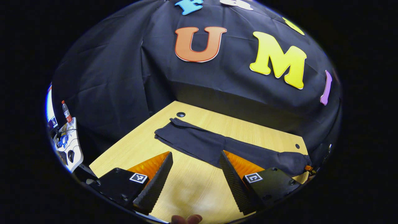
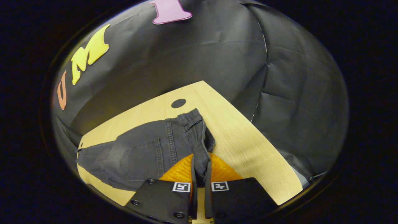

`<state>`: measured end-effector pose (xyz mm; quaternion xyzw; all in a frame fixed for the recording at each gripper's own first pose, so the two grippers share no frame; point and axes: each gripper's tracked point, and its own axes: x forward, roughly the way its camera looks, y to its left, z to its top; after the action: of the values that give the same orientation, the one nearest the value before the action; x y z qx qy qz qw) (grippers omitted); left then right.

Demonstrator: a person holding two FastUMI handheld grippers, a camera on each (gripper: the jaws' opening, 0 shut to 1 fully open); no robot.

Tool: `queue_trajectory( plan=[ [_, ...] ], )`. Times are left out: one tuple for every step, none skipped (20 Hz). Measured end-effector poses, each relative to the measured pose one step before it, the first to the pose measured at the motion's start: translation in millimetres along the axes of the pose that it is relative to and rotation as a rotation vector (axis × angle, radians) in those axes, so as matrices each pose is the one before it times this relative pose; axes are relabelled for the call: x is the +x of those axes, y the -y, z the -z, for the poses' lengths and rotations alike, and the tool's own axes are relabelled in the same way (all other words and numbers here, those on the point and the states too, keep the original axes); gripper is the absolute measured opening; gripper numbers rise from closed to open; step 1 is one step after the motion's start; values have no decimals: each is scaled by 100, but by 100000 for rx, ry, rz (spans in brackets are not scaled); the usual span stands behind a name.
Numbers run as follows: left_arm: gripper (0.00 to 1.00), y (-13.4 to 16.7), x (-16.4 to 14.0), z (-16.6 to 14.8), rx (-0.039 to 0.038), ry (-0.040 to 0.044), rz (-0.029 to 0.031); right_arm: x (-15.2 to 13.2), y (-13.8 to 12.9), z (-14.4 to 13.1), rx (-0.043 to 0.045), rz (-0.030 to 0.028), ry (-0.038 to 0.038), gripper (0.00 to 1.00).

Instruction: Grasp the waist and the cuffs of the jeans and fold them to make the two legs overlap; first hold the waist and fold one-third of the jeans toward the cuffs, then hold the cuffs and fold the remaining one-third in the same direction to finish folding.

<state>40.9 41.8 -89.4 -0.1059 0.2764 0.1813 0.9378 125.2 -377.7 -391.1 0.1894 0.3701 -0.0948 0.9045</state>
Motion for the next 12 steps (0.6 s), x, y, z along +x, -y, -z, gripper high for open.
queue_trajectory(
  plan=[
    [97,-608,62,-112,-1482,495,-269,-1117,-921,-1158,1556,-1823,555,10],
    [97,-401,12,51,-1634,234,117,-1393,-1010,-1119,1214,-2380,962,10],
    [97,-484,177,78,-1636,394,75,-1420,-1255,-1174,-744,-2448,1886,9],
    [98,-644,-86,-124,-1022,384,444,-1747,-1449,-1462,-2823,-1788,2026,9],
    [98,-381,-25,29,-621,274,1510,-1279,-2443,-1829,-2804,-2428,2260,5],
    [98,-449,-160,-97,-265,860,1658,-1143,-2553,-1331,-2912,-3233,1977,5],
    [98,-537,-41,-83,-136,751,1059,-1053,-3154,-1274,-2527,-2839,1560,9],
    [100,-913,71,158,-512,301,721,-581,-3455,-670,-1348,-3338,478,9],
    [100,-677,-40,90,-1307,184,565,-330,-3734,-757,-339,-3781,654,9],
    [100,-667,-186,-53,-1696,-13,610,710,-3988,-321,351,-3676,266,9],
    [100,-1048,-191,2,-1684,139,-165,334,-3728,-161,453,-3547,618,9],
    [100,-1122,-386,-214,-1424,85,-295,699,-3513,508,346,-3460,-277,9]
  ],
)
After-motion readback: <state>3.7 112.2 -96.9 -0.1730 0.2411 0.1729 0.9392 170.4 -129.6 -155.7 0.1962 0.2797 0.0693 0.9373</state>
